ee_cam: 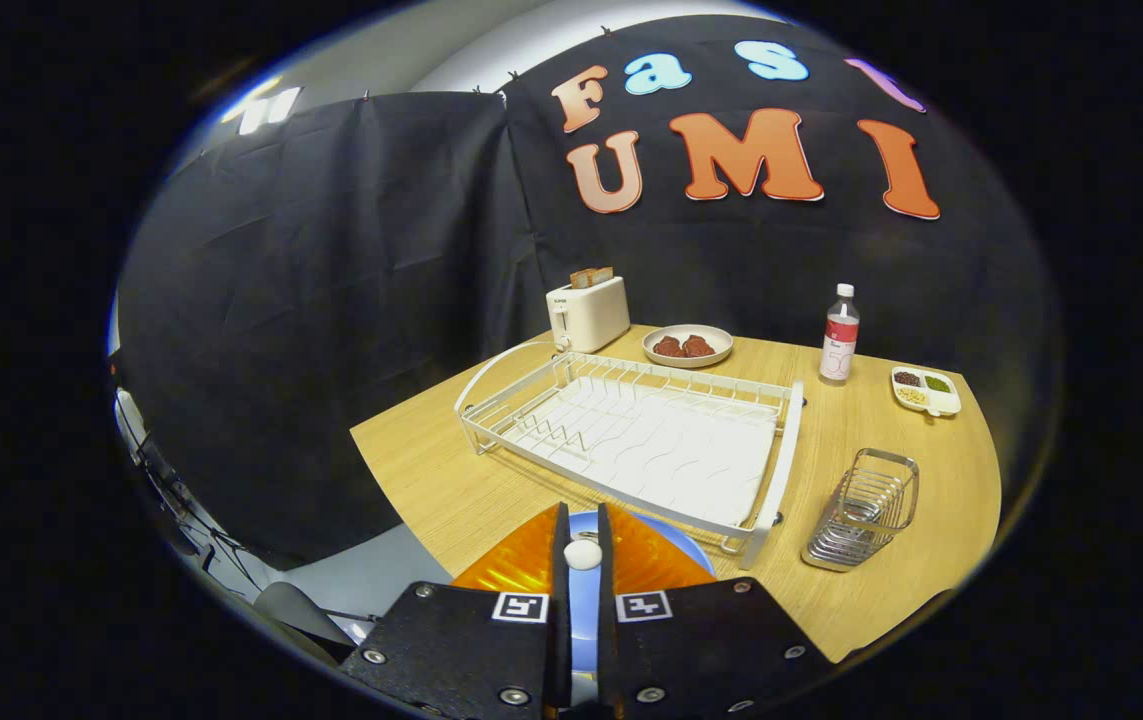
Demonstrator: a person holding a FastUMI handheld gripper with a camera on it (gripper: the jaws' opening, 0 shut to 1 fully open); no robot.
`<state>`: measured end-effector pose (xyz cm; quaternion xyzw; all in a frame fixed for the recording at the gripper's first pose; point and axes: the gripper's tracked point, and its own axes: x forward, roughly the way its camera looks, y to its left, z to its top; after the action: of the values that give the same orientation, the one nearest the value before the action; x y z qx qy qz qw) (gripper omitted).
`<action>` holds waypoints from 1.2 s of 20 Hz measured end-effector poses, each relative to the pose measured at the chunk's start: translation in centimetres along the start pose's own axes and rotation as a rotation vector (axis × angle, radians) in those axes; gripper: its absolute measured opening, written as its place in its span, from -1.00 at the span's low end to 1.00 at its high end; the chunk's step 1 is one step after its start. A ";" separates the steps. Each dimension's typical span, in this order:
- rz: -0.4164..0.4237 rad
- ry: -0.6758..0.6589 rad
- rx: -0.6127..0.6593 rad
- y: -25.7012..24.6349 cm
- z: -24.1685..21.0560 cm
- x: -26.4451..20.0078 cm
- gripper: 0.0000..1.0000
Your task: Take the plate from the dish rack, then take the spoon from the basket and place it into the plate.
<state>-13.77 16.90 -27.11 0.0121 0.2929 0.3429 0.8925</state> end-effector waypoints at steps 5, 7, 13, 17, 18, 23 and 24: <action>-0.006 -0.036 -0.067 0.1 -0.4 2.2 -0.79; -0.014 -0.033 -0.081 -0.2 -1.0 2.5 -0.77; -0.056 0.023 -0.025 -2.7 -3.4 2.0 -0.69; -0.108 0.054 0.025 -4.4 -4.8 1.1 -0.63; -0.118 0.055 0.031 -4.9 -4.9 0.9 -0.63; -0.199 0.019 0.081 -6.8 -2.6 -1.2 -0.55; -0.218 0.003 0.085 -7.2 -1.5 -1.7 -0.48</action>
<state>-11.23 10.02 -29.11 0.0175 0.3083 0.2310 0.9227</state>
